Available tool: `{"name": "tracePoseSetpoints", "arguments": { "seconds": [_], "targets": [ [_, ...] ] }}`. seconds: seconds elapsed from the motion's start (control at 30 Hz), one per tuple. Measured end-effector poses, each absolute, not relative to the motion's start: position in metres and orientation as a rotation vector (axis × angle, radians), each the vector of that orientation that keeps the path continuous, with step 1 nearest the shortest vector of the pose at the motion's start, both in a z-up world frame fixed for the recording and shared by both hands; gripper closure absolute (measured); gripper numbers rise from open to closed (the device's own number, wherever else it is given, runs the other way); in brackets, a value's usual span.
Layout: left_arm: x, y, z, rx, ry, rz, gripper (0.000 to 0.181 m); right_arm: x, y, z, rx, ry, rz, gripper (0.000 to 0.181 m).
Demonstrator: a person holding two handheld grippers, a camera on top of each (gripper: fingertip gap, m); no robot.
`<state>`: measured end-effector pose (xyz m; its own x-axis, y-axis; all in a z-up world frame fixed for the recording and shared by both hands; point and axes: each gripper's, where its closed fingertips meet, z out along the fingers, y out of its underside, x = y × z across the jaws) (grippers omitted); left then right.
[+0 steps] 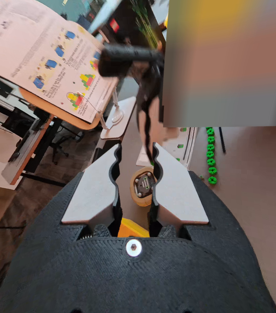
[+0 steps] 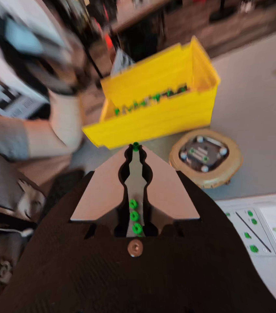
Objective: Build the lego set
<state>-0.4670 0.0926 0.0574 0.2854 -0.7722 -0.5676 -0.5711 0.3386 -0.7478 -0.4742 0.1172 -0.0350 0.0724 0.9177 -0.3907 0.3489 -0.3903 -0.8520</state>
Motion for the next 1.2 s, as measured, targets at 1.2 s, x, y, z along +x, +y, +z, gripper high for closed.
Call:
{"name": "tracePoseSetpoints", "arguments": {
  "seconds": [1.2],
  "targets": [
    [-0.504, 0.088, 0.106, -1.31, 1.194, -0.279, 0.159, -0.456, 0.107, -0.105, -1.743, -1.748, 0.914, 0.154]
  ]
}}
